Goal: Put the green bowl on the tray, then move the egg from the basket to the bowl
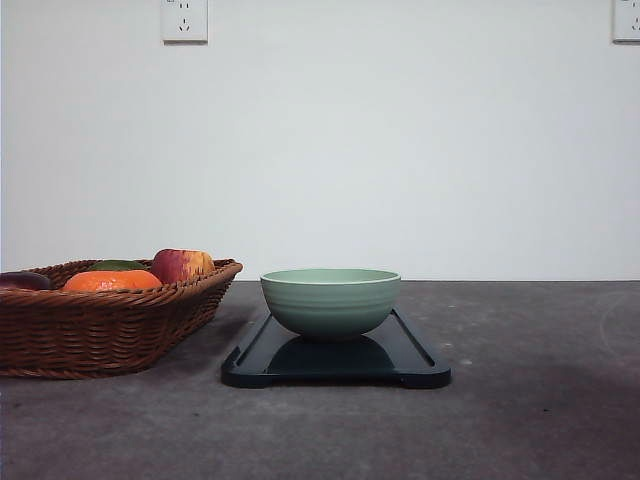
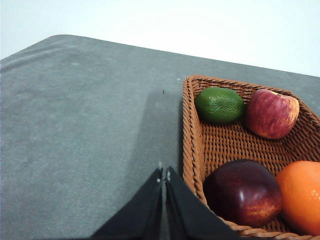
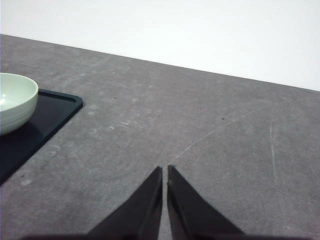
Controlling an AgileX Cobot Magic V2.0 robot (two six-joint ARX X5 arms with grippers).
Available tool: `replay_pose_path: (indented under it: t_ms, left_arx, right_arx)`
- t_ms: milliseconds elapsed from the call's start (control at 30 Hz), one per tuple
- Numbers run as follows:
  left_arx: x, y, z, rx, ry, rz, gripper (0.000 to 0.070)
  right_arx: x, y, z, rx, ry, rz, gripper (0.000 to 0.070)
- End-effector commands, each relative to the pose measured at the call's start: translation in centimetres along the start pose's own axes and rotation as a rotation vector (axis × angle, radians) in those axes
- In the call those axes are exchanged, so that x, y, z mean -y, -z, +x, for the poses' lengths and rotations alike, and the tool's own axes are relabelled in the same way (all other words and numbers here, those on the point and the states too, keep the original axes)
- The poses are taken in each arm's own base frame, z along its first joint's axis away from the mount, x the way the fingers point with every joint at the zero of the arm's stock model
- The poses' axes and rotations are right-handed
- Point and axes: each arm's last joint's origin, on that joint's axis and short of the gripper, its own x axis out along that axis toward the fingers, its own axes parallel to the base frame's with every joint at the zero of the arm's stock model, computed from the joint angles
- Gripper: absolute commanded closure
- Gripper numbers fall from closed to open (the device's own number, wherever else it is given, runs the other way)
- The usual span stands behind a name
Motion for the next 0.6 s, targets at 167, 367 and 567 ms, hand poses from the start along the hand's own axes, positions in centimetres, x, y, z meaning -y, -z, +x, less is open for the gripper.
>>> replay_pose_path:
  t_ms: [167, 367, 567]
  left_arx:
    - [-0.11, 0.65, 0.18, -0.021, -0.007, 0.006, 0.0700]
    - [-0.11, 0.64, 0.18, -0.021, -0.007, 0.006, 0.0700]
    - [-0.11, 0.65, 0.18, -0.021, -0.007, 0.006, 0.0700]
  right_arx:
    - [0.00, 0.04, 0.04, 0.006, 0.000, 0.003, 0.0693]
    - [0.00, 0.04, 0.04, 0.006, 0.000, 0.003, 0.0693]
    - [0.00, 0.04, 0.04, 0.006, 0.000, 0.003, 0.0693]
